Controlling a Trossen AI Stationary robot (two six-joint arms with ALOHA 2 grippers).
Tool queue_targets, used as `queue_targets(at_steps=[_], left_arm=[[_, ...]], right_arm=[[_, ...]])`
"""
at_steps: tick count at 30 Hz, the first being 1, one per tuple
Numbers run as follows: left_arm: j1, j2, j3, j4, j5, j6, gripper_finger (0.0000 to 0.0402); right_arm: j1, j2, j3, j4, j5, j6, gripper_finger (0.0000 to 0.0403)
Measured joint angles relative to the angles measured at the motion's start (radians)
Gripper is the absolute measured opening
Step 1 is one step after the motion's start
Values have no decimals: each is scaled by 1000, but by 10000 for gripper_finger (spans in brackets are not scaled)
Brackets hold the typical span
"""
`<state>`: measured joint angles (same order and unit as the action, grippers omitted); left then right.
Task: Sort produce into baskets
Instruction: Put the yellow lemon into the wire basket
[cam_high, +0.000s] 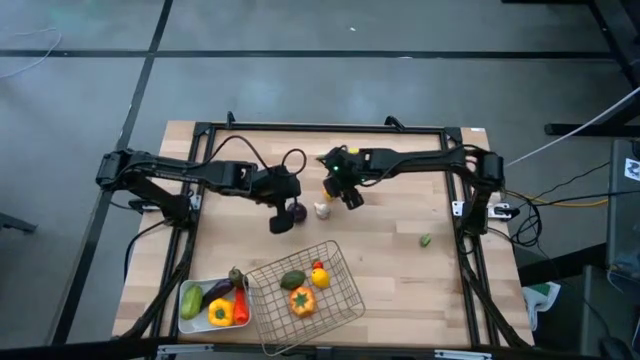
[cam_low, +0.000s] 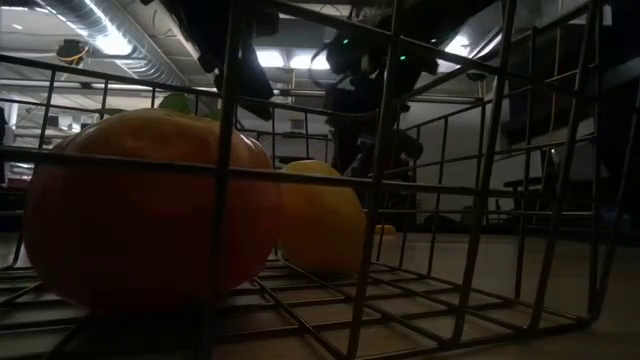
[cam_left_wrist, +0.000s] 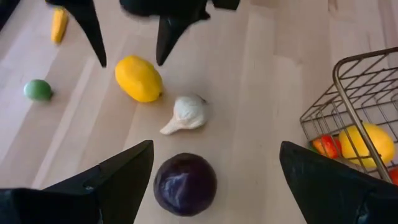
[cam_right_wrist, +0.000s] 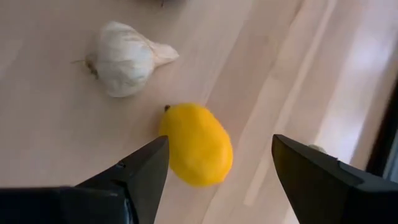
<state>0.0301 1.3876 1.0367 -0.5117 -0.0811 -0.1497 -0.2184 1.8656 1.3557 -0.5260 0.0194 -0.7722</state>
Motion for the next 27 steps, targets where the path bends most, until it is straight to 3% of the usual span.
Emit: queue_targets(at_steps=[15, 23, 27], left_arm=[[-4, 0, 0, -1, 16, 1, 345], [-4, 0, 0, -2, 16, -5, 345], [7, -3, 0, -10, 16, 7, 345]], right_arm=[[0, 185, 106, -143, 59, -72, 279], [2, 192, 108, -155, 56, -37, 215], [4, 184, 108, -188, 53, 13, 207]])
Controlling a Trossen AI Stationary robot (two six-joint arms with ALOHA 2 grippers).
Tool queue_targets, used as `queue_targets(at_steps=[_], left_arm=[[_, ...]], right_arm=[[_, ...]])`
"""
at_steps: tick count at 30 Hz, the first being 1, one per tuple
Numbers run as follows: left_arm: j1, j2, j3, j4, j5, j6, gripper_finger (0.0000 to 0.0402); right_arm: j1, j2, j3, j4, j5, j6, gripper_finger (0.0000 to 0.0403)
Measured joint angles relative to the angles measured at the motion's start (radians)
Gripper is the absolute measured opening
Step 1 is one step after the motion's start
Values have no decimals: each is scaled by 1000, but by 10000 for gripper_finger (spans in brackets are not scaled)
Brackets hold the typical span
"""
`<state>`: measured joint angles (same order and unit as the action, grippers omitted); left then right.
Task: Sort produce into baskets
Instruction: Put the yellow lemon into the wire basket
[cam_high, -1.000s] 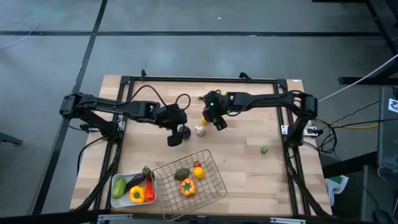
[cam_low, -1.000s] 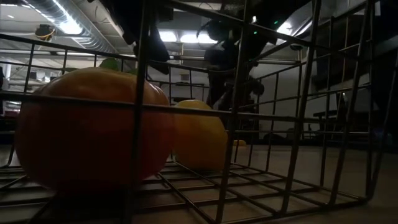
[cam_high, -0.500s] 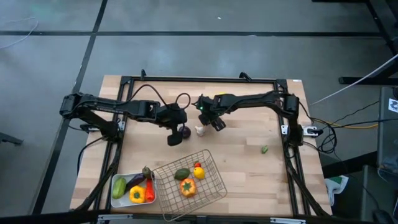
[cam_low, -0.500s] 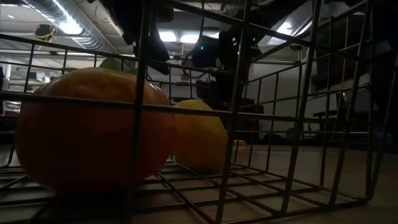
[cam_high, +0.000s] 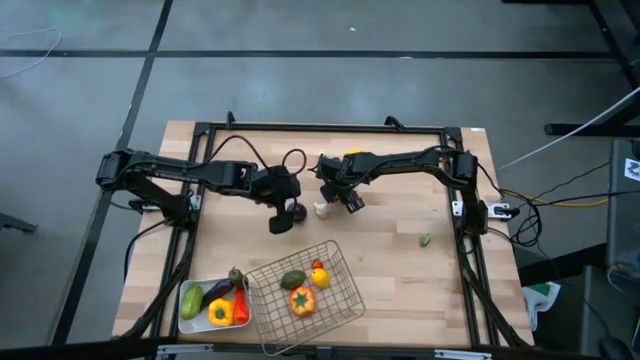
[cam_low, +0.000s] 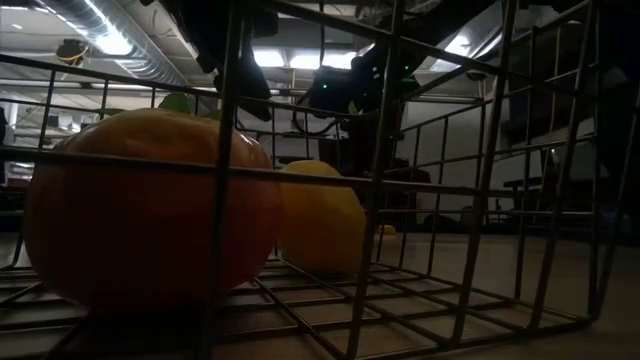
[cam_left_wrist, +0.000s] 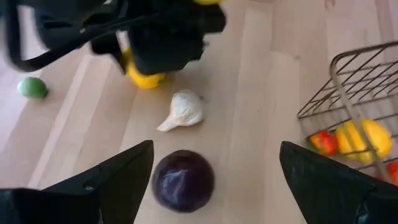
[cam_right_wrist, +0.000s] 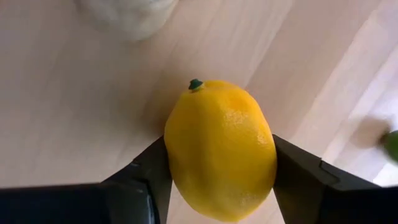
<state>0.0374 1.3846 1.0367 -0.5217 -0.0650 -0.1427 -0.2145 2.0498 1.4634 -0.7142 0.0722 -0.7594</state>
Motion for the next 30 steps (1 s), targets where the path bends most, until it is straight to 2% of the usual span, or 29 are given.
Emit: queue_targets(at_steps=[5, 10, 15, 20, 24, 30], left_arm=[[34, -33, 0, -46, 0, 58, 345], [54, -75, 0, -89, 0, 76, 345], [58, -106, 0, -131, 0, 69, 345], [51, -114, 0, -124, 0, 43, 345], [35, -113, 0, -115, 0, -15, 345], [7, -113, 0, -119, -1, -136, 345]], right_arm=[[24, -57, -3, -113, 16, 68, 222], [74, -144, -3, -182, 52, 137, 219], [171, -230, 44, -300, 165, 248, 221], [303, -278, 153, -398, 176, 414, 224], [424, -280, 231, -397, 162, 487, 225], [574, -281, 250, -232, 69, 495, 225]])
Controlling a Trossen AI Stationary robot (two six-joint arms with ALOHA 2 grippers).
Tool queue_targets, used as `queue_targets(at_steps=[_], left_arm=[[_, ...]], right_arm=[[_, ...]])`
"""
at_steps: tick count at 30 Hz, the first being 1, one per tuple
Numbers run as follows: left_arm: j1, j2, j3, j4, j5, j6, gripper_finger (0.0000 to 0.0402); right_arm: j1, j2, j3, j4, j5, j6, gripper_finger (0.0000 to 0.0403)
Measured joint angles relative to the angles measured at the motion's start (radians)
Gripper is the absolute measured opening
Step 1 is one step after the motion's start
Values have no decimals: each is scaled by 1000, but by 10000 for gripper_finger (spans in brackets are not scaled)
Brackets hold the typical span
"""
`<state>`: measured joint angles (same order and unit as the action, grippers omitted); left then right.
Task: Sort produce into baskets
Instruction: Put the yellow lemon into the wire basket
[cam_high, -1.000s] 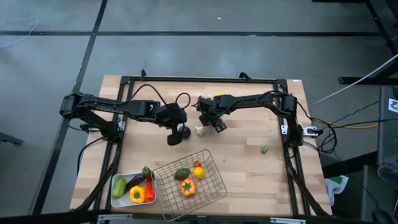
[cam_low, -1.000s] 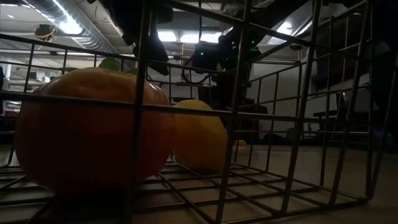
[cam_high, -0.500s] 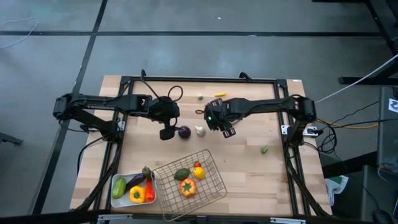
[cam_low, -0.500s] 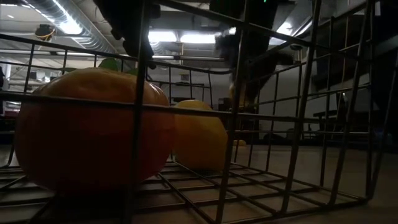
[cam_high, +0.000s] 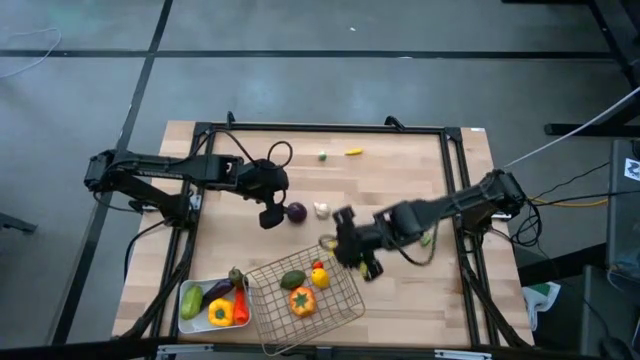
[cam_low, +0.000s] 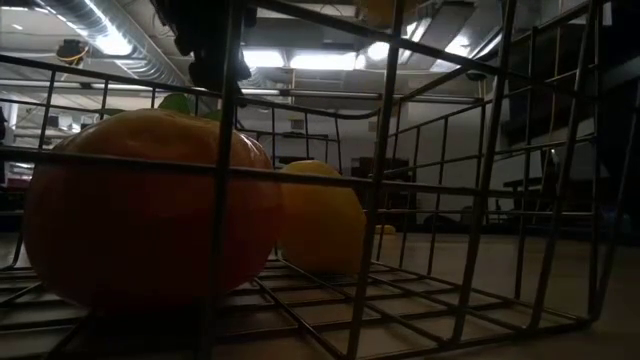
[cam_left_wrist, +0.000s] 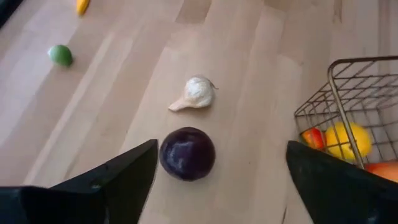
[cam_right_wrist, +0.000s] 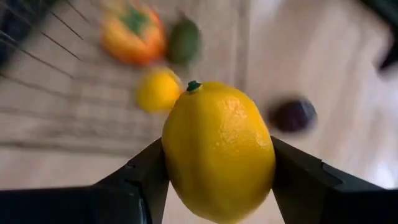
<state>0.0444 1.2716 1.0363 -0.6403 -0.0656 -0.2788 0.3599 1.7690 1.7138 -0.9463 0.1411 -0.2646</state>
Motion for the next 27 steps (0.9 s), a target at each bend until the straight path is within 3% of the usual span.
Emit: queue_targets(at_steps=[7, 13, 27], left_arm=[[-42, 0, 0, -1, 0, -159, 345], [-86, 0, 0, -2, 0, -195, 345], [-133, 0, 0, 0, -45, -232, 345]], right_arm=[[96, 76, -1, 238, -3, 22, 225], [113, 178, -1, 401, -2, 25, 225], [63, 342, -1, 423, 6, 26, 225]])
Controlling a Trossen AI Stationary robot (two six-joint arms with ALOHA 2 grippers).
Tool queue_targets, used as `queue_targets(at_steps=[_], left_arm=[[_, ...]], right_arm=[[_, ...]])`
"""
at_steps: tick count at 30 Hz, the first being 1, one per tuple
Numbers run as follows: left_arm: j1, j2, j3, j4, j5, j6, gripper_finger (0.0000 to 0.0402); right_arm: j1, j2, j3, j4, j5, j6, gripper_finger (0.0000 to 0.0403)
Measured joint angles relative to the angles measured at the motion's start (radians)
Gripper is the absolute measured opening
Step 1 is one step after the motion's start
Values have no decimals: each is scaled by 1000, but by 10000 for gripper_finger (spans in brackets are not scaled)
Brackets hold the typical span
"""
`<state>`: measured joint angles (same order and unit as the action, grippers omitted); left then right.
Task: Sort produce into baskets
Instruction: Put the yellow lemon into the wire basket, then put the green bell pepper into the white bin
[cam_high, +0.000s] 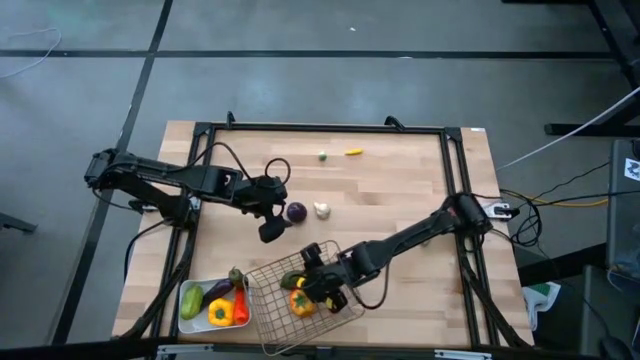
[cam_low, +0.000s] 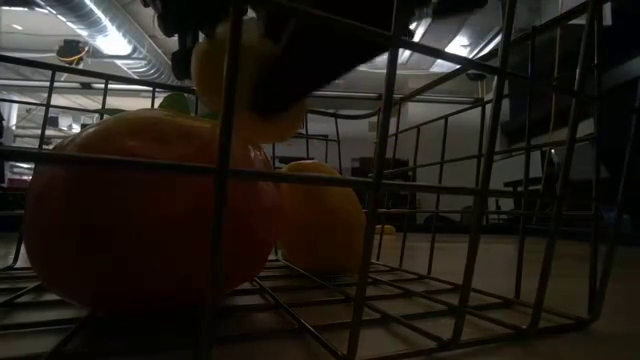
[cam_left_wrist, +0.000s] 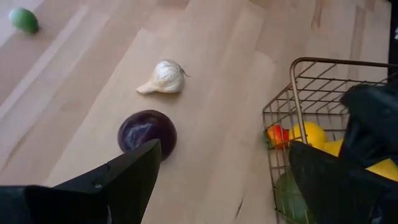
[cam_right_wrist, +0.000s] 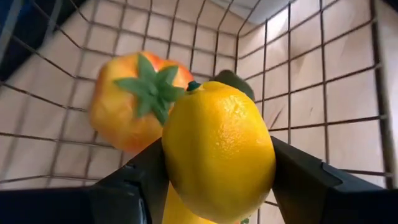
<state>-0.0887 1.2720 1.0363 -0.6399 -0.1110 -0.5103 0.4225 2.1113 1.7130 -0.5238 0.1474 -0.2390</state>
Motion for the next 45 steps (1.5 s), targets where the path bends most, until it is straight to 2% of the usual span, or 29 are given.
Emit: queue_targets(at_steps=[15, 25, 27, 30, 33, 40, 45], left_arm=[[-3, 0, 0, 0, -6, 13, 345], [-3, 0, 0, 0, -6, 13, 345], [-3, 0, 0, 0, -6, 13, 345], [-3, 0, 0, 0, -6, 12, 345], [-3, 0, 0, 0, -6, 12, 345], [-3, 0, 0, 0, -6, 12, 345], [-3, 0, 0, 0, -6, 12, 345]], right_arm=[[-12, 5, 0, 29, -9, -1, 234], [-12, 5, 0, 28, -8, -1, 347], [-12, 5, 7, 7, 20, -4, 363], [-12, 4, 63, -117, 80, -8, 379], [-12, 3, 163, -323, 123, -12, 388], [-11, 0, 396, -805, 123, 29, 388], [-11, -40, 408, -1020, 123, 110, 388]])
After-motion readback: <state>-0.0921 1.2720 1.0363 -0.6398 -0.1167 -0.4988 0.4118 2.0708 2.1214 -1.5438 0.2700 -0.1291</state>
